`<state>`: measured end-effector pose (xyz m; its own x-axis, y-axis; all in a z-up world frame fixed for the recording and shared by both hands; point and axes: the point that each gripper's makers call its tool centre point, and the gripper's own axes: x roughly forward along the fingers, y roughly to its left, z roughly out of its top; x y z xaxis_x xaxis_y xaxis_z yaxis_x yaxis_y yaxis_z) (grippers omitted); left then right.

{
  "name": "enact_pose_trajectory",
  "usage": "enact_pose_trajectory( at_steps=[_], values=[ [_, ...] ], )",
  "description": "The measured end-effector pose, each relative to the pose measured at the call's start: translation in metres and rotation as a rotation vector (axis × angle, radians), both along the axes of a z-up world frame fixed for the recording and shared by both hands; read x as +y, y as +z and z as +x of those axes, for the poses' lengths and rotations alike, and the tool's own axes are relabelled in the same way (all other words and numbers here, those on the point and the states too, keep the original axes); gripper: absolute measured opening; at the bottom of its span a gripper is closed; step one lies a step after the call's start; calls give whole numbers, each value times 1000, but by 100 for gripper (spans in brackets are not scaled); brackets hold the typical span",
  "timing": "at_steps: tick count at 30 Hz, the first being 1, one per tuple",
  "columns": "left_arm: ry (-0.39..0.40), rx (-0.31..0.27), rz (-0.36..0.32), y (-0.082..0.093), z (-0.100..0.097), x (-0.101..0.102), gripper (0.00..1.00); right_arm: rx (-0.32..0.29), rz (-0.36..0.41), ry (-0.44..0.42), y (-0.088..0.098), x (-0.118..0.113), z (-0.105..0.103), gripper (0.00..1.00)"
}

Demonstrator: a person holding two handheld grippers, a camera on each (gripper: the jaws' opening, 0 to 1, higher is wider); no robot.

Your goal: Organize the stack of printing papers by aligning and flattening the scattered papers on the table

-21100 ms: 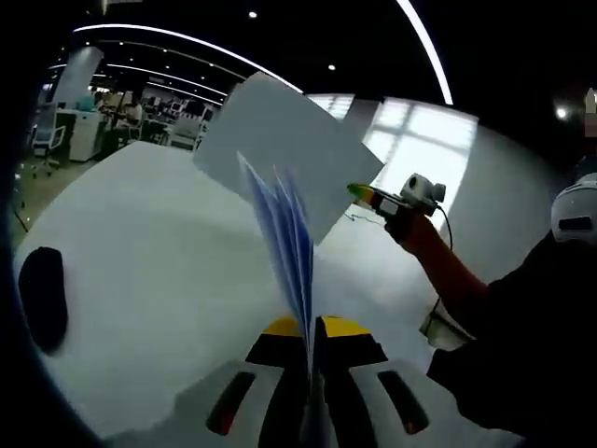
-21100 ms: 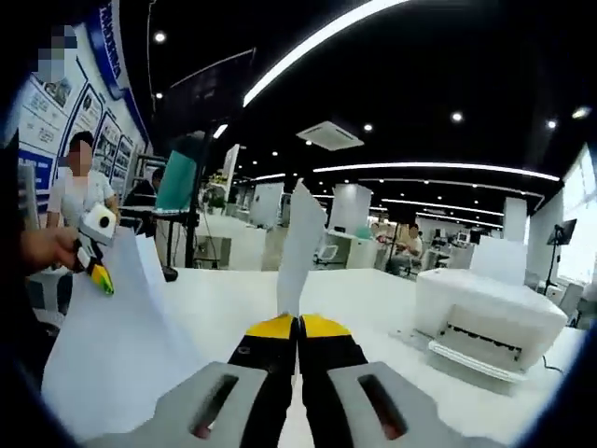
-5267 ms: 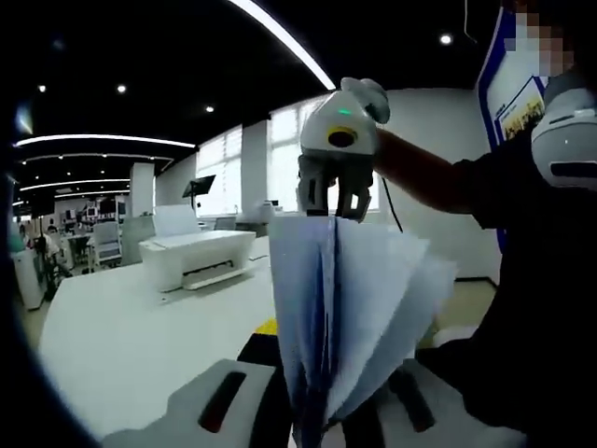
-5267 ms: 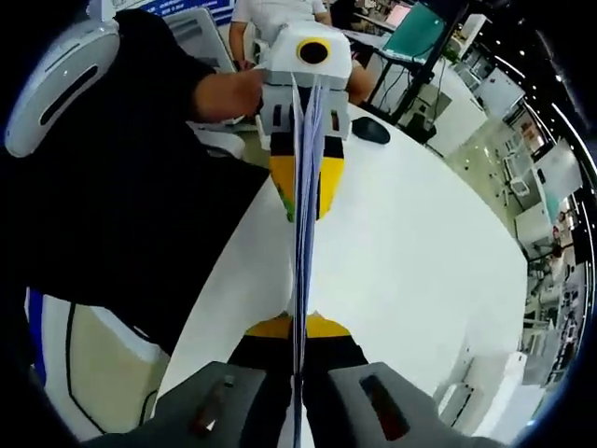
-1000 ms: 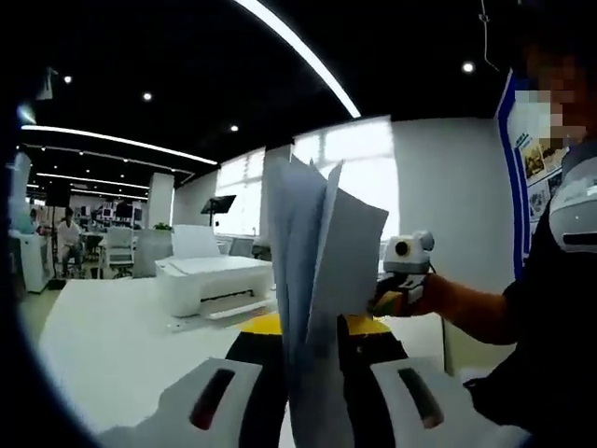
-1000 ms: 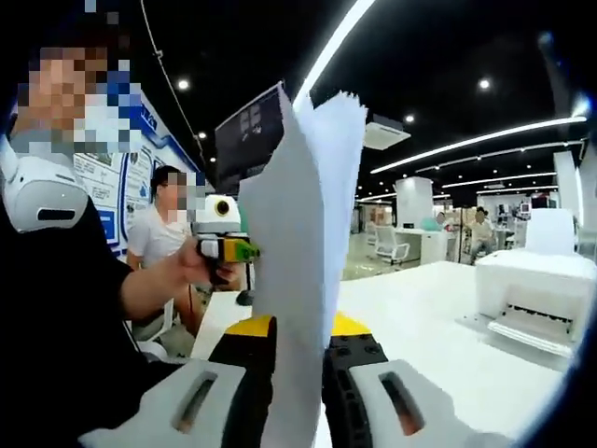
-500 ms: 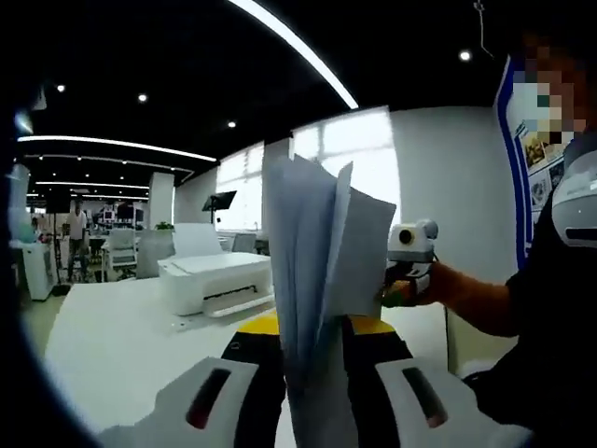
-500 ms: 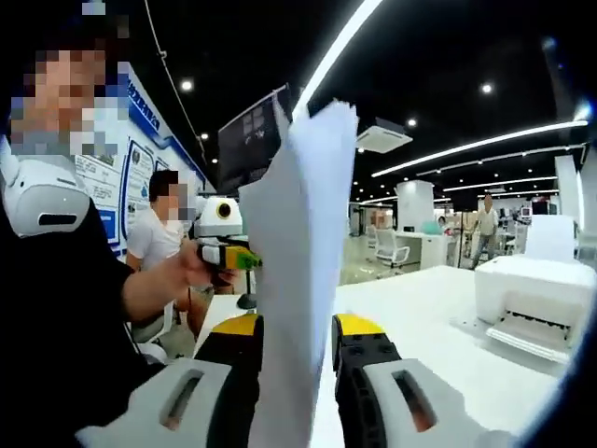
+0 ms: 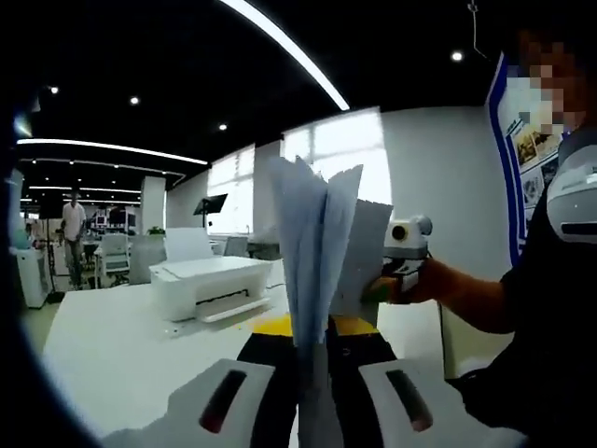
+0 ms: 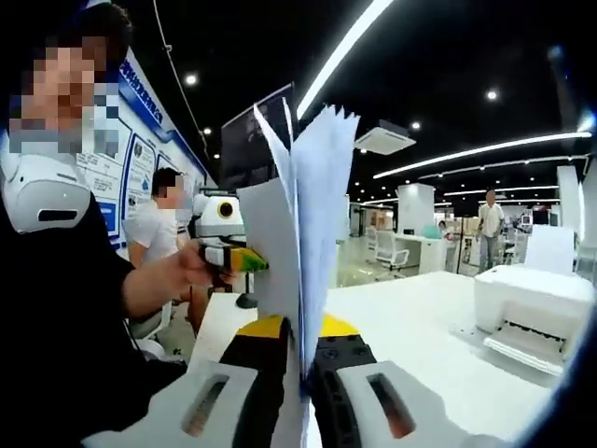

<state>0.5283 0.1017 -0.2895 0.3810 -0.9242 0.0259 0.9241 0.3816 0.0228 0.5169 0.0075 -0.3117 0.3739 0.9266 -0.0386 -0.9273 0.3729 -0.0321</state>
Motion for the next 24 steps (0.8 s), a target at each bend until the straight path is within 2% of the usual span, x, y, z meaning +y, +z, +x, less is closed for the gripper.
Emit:
enact_pose_trajectory(
  at_steps=[4,7,10,11,13,14,16,17,22,24],
  values=[
    [5,3,-5,1,1,0,7,25,20,-7,0,0,2,0],
    [7,16,-12,1,2,0,7,25,27,-9,0,1,2,0],
    [7,3,-6,1,0,-1,7,13,14,-9,0,0,1,0],
    [3,-2,-3,1,-1,-1,7,15,-3,-8,-1,-1,0,2],
    [-1,-8,0,1,-2,-1,7,14,-73,-21,-4,-7,3,12],
    [-3,-8,0,1,-2,-2,7,8,-84,-24,-2,-8,3,17],
    [-4,-8,-1,1,-2,-2,7,7,-88,-24,-1,-8,3,17],
    [-11,-13,-3,1,-4,-2,7,-10,-143,-3,9,-16,0,17],
    [-32,-20,-16,1,-8,-2,7,-34,-195,-8,24,-30,0,17],
    [-42,-21,-20,2,-9,-2,7,-41,-251,15,30,-34,-3,19]
  ],
)
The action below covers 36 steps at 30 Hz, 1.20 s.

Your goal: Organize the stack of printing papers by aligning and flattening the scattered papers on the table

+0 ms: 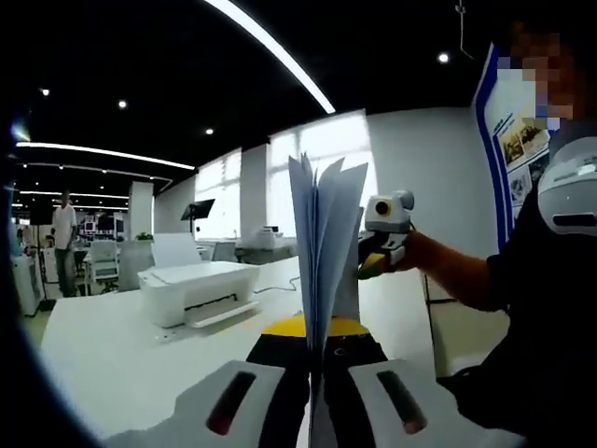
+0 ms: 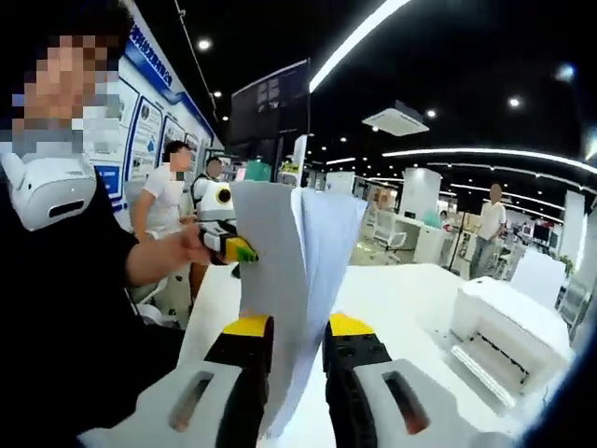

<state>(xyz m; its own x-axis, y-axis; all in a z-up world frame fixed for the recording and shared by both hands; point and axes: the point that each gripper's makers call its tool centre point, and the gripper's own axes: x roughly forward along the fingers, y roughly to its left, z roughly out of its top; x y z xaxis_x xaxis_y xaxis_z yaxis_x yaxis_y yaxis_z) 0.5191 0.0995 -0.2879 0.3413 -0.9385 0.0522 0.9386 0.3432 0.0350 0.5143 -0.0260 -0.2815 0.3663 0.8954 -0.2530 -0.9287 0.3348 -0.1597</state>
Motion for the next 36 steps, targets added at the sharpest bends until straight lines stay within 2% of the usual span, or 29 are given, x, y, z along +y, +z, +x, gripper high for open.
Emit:
enact_pose_trajectory(
  at_steps=[7,11,16,18,25,31,36],
  values=[
    [-17,-13,6,0,-4,0,7,-15,-146,36,19,-1,-3,22],
    [-24,-13,5,0,-6,0,7,-13,-214,54,26,2,-5,24],
    [-28,-20,13,0,-7,-1,7,-18,-349,72,31,3,-7,26],
    [-28,-27,21,0,-8,-1,7,-20,-376,83,34,7,-9,26],
    [-39,-31,24,-1,-9,-1,7,-21,-404,80,39,14,0,30],
    [-39,-35,31,-1,-9,0,7,-54,-424,100,44,28,9,35],
    [-38,-30,20,-2,-9,2,7,-69,-408,102,44,33,14,38]
  ],
)
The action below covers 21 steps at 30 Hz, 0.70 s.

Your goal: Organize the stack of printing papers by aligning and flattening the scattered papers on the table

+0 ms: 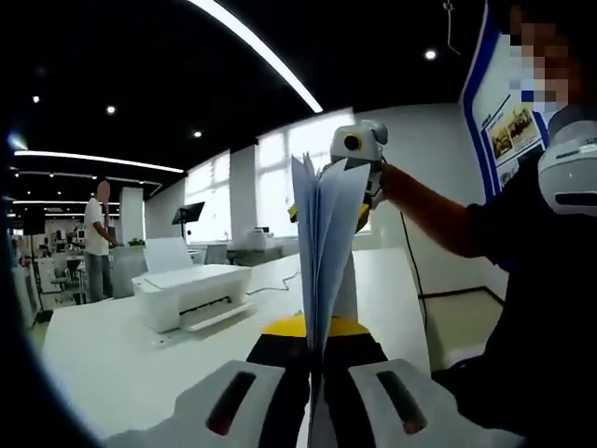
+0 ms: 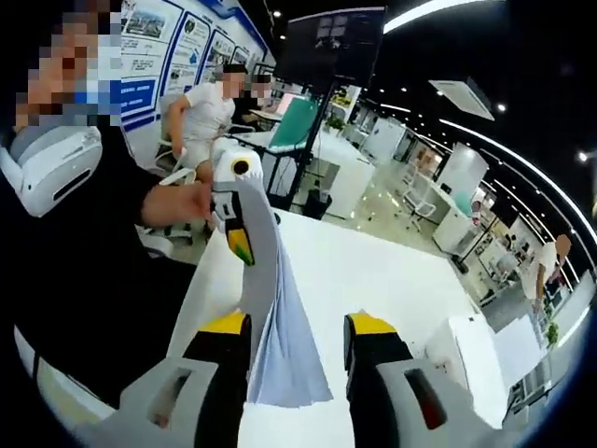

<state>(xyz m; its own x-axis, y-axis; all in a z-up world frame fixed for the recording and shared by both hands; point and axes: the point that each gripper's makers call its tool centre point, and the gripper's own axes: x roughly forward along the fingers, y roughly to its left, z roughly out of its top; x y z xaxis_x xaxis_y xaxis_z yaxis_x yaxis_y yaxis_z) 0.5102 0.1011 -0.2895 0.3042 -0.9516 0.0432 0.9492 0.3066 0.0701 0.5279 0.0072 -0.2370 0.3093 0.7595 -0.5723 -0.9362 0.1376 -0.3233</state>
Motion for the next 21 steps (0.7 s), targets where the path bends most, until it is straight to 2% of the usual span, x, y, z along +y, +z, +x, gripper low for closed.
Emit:
enact_pose_trajectory(
  at_steps=[5,9,13,17,21],
  values=[
    [-6,-4,8,0,0,-1,7,36,82,-19,-13,-5,7,46],
    [-7,1,0,0,2,-1,7,80,204,-16,-17,-5,8,46],
    [-14,7,-12,0,2,-2,7,106,265,-1,-30,-7,7,46],
    [-17,7,-12,0,2,-4,7,162,404,45,-40,-5,0,45],
    [-14,21,-17,0,5,-3,7,184,439,39,-65,-7,-1,42]
  ],
)
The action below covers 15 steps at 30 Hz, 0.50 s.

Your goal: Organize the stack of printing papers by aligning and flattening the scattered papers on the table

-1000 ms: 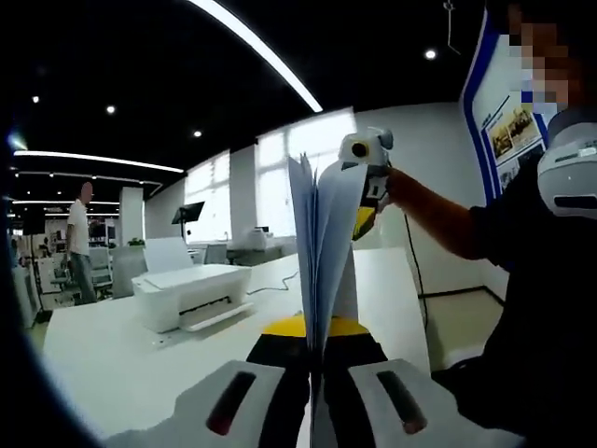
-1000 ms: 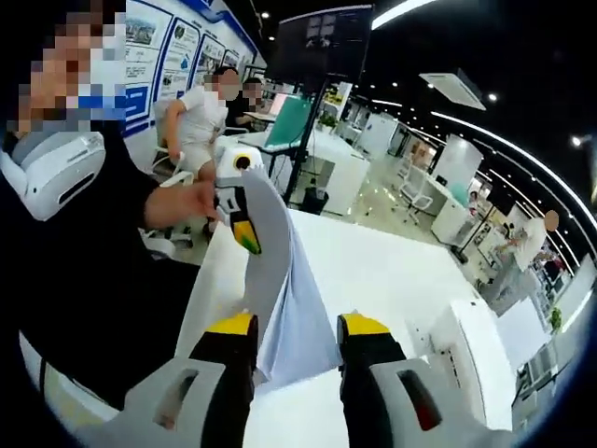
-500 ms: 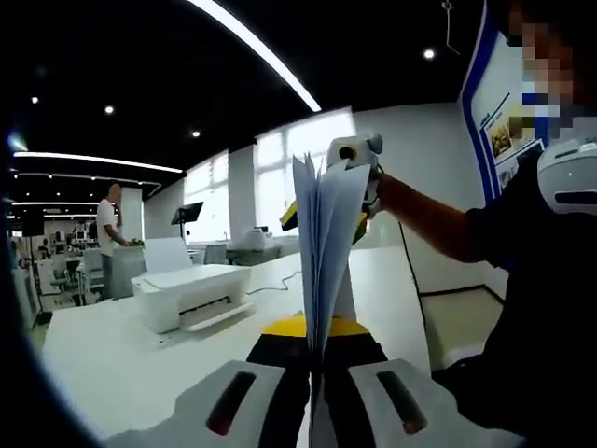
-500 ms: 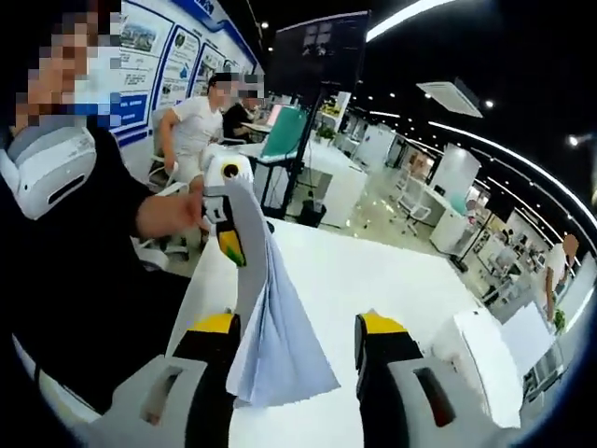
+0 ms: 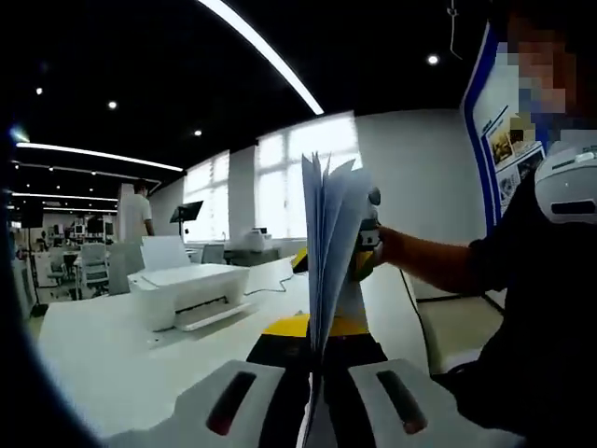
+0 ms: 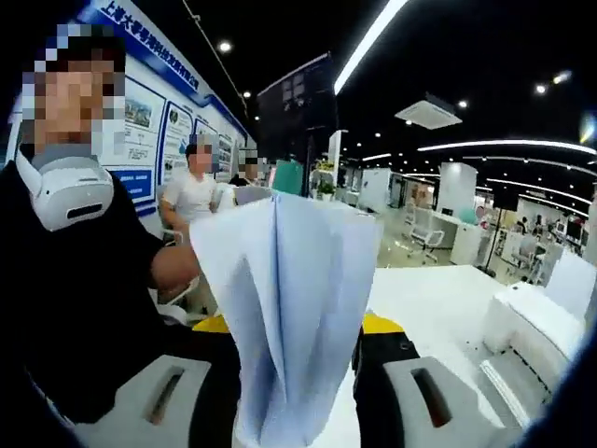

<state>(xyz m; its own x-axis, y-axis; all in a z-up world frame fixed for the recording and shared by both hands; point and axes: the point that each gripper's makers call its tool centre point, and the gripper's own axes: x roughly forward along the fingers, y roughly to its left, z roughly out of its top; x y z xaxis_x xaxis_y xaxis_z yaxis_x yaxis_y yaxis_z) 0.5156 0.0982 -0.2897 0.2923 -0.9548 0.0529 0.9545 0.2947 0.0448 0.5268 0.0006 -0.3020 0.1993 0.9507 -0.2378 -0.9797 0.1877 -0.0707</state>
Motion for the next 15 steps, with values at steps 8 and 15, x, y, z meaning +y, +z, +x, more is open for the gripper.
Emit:
enact_pose_trajectory(
  at_steps=[8,15],
  values=[
    [3,12,-6,0,3,0,7,67,55,-50,-37,-2,3,31],
    [6,17,-3,0,6,1,7,64,126,-113,-43,-10,4,14]
  ],
)
